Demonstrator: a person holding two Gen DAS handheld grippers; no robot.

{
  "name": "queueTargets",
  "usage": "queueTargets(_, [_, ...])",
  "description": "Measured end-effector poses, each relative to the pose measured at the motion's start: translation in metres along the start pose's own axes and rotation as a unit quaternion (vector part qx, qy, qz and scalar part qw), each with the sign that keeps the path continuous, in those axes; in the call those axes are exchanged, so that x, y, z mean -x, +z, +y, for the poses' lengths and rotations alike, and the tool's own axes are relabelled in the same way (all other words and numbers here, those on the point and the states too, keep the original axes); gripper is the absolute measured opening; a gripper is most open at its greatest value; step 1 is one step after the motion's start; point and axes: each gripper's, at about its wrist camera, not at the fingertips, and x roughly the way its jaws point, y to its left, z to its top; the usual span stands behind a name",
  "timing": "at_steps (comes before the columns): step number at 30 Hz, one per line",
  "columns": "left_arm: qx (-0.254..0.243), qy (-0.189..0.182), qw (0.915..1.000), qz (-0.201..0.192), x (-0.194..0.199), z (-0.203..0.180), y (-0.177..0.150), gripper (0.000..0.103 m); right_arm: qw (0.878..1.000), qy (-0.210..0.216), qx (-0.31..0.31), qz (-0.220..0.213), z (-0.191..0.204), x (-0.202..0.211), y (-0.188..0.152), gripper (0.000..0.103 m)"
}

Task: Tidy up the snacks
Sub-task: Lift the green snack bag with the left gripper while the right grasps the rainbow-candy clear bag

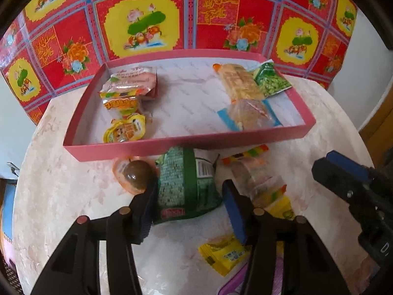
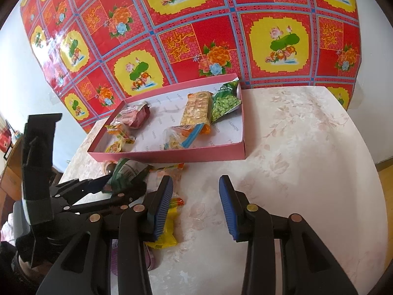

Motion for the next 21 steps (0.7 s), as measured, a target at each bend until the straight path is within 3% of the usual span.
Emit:
queueTargets(11, [0.029,-0.033,0.999,-0.014,0.016,0.017,-0.006,0.052,1.0,0.0,0.009,0.007,0.01,-0.004,0.0,0.04])
queueTargets(21, [0.038,-0.051,0.998,-0.001,0.02,0.037,-0.013,0.054,0.999,0.012,0.024,0.024,0.023,-0.013,-0.001,0.04])
